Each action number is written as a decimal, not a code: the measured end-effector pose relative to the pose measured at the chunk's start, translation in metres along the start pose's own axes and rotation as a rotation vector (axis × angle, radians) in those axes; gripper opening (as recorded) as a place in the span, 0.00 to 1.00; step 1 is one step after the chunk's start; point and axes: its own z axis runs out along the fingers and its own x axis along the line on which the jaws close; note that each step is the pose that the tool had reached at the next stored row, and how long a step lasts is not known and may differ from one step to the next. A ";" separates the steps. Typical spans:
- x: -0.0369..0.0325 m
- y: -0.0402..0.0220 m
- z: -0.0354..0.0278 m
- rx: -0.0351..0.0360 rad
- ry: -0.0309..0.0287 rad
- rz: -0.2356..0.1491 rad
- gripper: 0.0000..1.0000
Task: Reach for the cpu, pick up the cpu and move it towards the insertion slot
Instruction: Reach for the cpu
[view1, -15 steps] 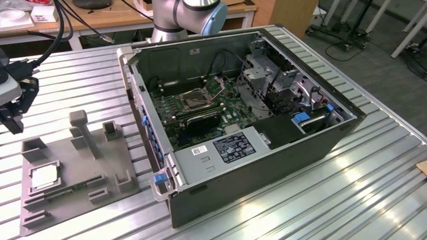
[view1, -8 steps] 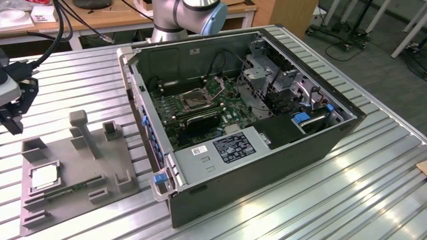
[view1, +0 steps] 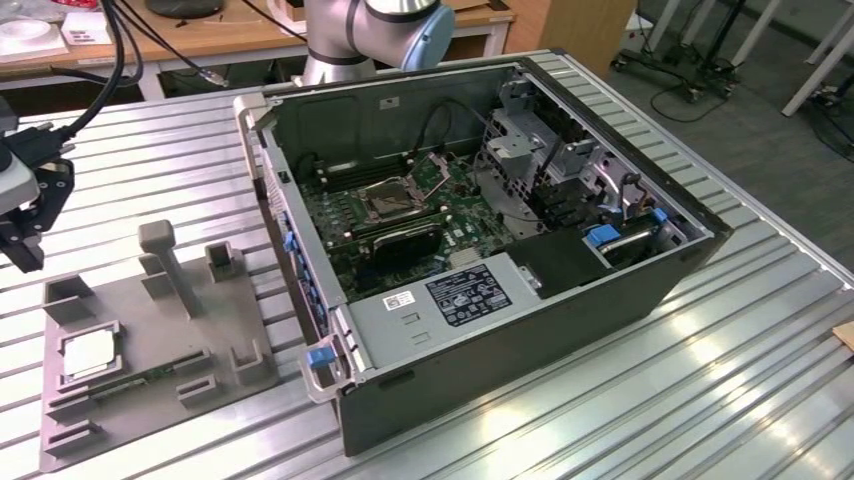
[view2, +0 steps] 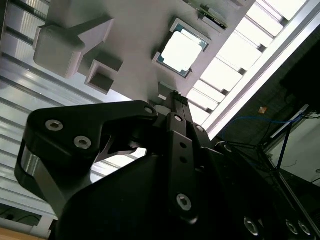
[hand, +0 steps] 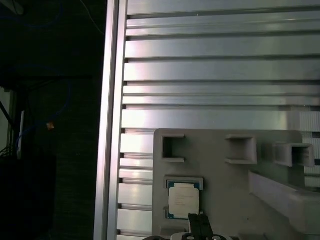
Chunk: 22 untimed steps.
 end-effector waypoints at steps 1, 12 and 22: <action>0.0002 0.0000 0.0001 0.0000 0.0001 0.000 0.11; 0.0030 -0.0008 0.0022 0.0000 0.0000 0.000 0.11; 0.0045 -0.0011 0.0027 0.0000 -0.0009 0.000 0.11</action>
